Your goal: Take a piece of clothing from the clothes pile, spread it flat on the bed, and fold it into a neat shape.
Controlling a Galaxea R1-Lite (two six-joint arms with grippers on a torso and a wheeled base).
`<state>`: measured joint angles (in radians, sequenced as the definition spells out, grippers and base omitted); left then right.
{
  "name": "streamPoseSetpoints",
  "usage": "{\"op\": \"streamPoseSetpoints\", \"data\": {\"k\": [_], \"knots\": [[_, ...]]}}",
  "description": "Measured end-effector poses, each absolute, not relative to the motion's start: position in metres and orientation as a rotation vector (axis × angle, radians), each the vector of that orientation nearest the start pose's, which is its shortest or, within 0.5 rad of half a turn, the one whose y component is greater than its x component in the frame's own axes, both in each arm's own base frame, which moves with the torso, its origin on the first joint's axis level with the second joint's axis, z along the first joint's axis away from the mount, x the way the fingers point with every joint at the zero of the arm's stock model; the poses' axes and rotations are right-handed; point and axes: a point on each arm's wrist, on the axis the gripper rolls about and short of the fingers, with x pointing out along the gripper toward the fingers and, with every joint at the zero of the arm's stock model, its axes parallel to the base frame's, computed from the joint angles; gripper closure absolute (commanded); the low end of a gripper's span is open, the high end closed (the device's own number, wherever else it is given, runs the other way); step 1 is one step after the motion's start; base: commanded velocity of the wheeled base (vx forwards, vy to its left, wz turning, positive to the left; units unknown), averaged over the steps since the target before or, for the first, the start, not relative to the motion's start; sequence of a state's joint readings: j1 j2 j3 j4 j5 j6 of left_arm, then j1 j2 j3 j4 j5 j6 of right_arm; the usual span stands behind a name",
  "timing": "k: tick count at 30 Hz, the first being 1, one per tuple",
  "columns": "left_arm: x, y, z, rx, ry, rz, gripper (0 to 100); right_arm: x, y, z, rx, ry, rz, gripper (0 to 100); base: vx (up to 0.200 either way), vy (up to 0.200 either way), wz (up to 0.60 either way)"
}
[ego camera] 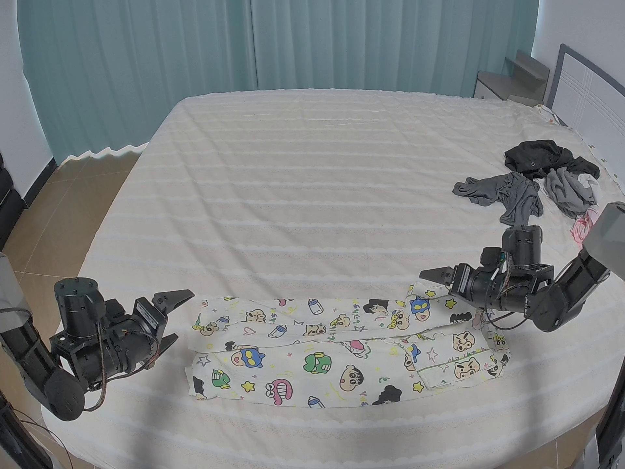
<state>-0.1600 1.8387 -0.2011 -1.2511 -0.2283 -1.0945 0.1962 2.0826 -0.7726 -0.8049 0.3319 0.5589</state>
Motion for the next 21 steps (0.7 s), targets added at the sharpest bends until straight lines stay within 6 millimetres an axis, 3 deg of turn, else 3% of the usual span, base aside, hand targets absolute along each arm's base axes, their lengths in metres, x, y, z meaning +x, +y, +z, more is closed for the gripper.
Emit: {"op": "streamPoseSetpoints", "data": {"k": [6, 13, 21], "knots": [[0.221, -0.041, 0.071, -1.104, 0.536, -0.161, 0, 0.356, 0.071, 0.036, 0.588, 0.708, 0.314, 0, 0.0, 0.0, 0.0], [0.216, -0.04, 0.063, -1.105, 0.547, -0.154, 0, 0.35, 0.056, 0.011, 0.603, 0.782, 0.246, 0, 0.0, 0.0, 0.0], [0.213, -0.039, 0.057, -1.104, 0.557, -0.147, 0, 0.342, 0.054, 0.01, 0.608, 0.798, 0.244, 0, 0.0, 0.0, 0.0]]}}
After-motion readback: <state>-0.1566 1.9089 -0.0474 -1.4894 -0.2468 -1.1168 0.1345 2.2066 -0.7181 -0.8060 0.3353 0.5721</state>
